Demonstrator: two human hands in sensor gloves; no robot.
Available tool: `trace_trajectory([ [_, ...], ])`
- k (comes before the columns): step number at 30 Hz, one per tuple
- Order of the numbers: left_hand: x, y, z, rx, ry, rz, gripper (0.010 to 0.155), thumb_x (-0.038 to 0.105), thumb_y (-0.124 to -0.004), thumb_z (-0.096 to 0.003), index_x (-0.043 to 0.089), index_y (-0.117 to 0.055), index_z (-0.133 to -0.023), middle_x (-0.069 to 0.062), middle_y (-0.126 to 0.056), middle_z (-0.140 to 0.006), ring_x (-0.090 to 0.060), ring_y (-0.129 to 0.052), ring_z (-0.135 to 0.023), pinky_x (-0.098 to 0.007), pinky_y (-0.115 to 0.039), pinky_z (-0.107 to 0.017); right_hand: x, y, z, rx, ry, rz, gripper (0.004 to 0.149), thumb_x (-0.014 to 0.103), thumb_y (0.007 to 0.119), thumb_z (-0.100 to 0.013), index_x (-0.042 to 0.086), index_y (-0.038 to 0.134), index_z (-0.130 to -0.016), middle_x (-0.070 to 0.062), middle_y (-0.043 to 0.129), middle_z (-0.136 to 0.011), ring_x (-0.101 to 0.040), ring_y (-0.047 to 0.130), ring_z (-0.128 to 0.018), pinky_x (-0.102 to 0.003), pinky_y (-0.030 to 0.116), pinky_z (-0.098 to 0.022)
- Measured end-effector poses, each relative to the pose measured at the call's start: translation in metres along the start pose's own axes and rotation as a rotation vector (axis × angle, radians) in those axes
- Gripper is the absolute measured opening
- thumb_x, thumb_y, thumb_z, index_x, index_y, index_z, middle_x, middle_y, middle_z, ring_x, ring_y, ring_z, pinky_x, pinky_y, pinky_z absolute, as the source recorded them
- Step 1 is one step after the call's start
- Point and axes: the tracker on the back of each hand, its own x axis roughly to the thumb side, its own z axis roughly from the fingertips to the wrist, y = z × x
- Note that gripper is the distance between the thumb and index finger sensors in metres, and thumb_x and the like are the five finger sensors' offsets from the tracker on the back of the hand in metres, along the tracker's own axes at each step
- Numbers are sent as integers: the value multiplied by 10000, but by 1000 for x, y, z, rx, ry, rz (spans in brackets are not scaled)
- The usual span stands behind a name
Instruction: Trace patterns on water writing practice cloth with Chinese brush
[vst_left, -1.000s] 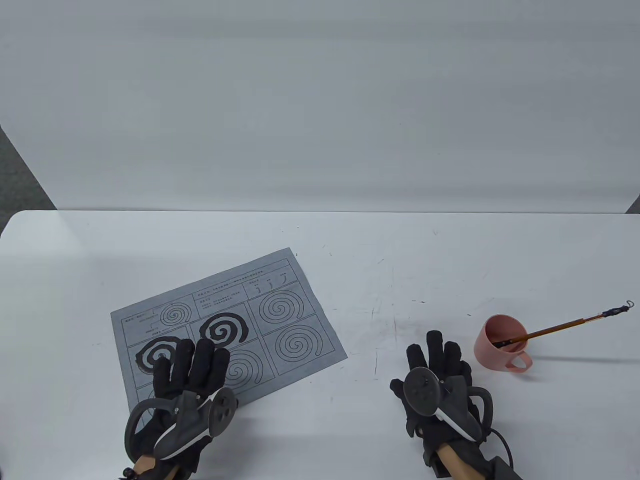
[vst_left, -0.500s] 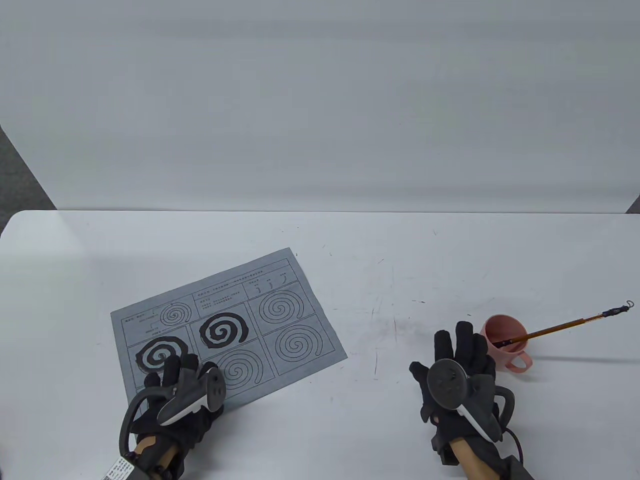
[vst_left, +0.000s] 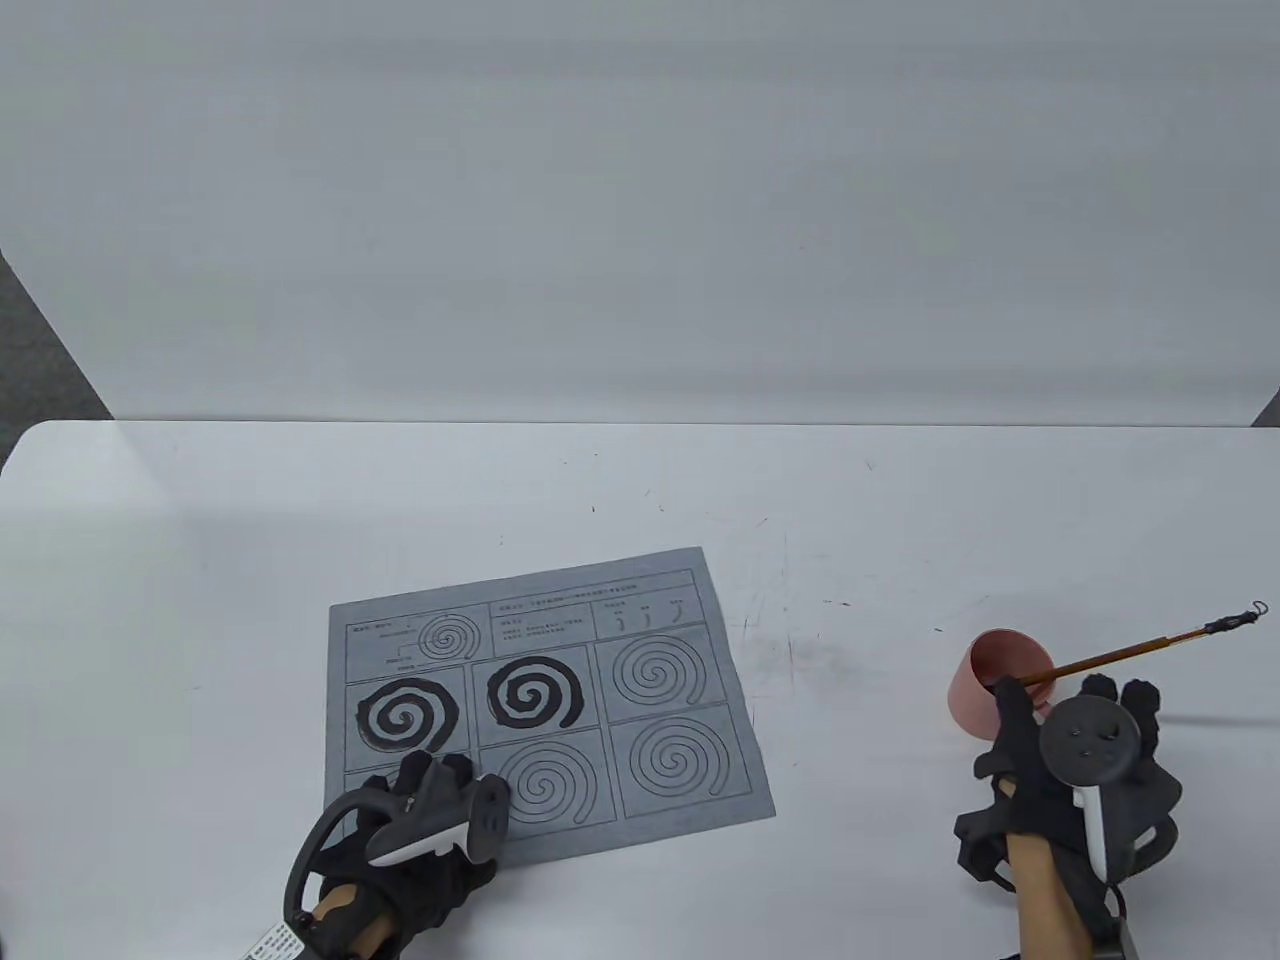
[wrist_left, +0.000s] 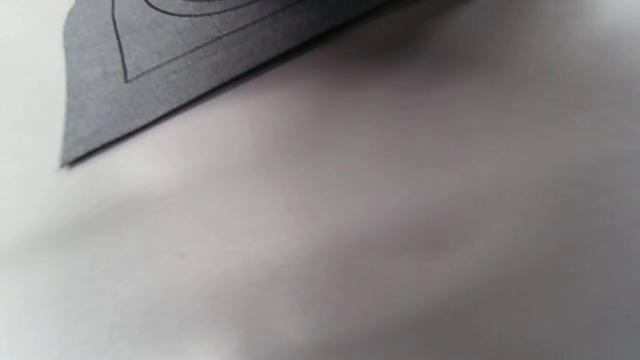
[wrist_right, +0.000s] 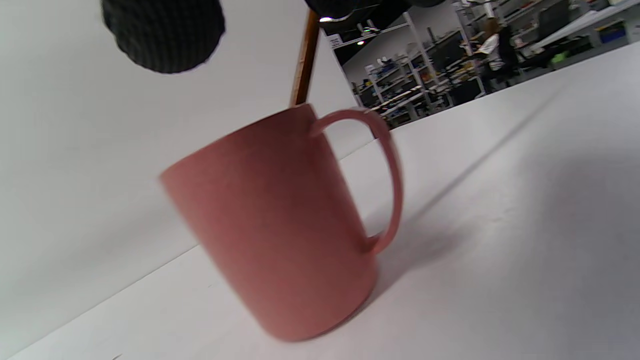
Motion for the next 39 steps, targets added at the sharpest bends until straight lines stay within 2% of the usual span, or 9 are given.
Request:
trace_trajectory([
  [3,16,2,7,26,-40,-52,761,588,-468,-415,509,1,-1008,27,23,-1158,-408,-43,-1124,-691,-250,-787,-14,0,-8,9,67,-74,771,533,694,-500,-3,402,-970,-254,176,-1056,-504,392,-949,-669,401,-669],
  [7,32,3,15,53,-87,-100,742,588,-473,-419,533,-28,-1009,42,-12,-1158,-400,-57,-1127,-688,-251,-790,-26,8,-20,81,55,-288,811,524,716,-493,8,358,-1007,-225,111,-1069,-502,316,-965,-671,364,-673],
  [11,44,0,20,52,-123,-136,740,589,-479,-418,555,-11,-991,46,43,-1140,-398,-48,-1124,-685,-250,-790,-42,19,-35,210,93,-502,843,519,730,-494,90,270,-1055,-130,31,-1086,-492,202,-980,-676,310,-678],
  [18,41,-4,14,-9,-145,-77,729,593,-480,-418,607,40,-928,45,126,-1111,-402,-17,-1116,-683,-247,-789,-67,35,-59,454,179,-867,824,523,749,-500,180,274,-1080,-87,-57,-1079,-479,106,-973,-668,259,-682],
  [20,37,-5,12,-26,-154,-32,724,591,-484,-421,622,39,-920,61,152,-1096,-389,29,-1102,-681,-236,-790,-67,35,-64,451,185,-921,811,512,758,-504,190,289,-1081,-89,-49,-1084,-477,104,-973,-667,259,-682],
  [25,35,-4,10,-38,-146,-20,718,590,-486,-420,634,38,-908,79,166,-1086,-371,56,-1097,-681,-236,-791,-56,35,-65,451,141,-922,651,434,762,-521,201,470,-1054,-94,-14,-1096,-482,106,-973,-672,262,-678],
  [30,35,-5,10,-37,-143,-23,718,588,-487,-420,629,38,-909,76,162,-1087,-373,50,-1099,-682,-246,-792,-45,31,-59,334,135,-937,397,311,767,-527,166,740,-896,-176,182,-1124,-501,220,-967,-675,310,-667],
  [34,35,-4,10,-43,-142,-23,719,588,-482,-419,627,47,-905,75,172,-1081,-373,62,-1094,-681,-248,-793,-38,22,-52,244,100,-848,407,304,765,-519,150,765,-896,-238,330,-1117,-531,312,-957,-681,368,-654],
  [39,35,-4,10,-47,-142,-24,719,587,-479,-418,626,51,-902,76,174,-1078,-370,65,-1092,-680,-248,-793,-25,7,-43,237,-10,-659,438,349,745,-524,135,769,-905,-249,449,-1081,-520,414,-926,-663,418,-642],
])
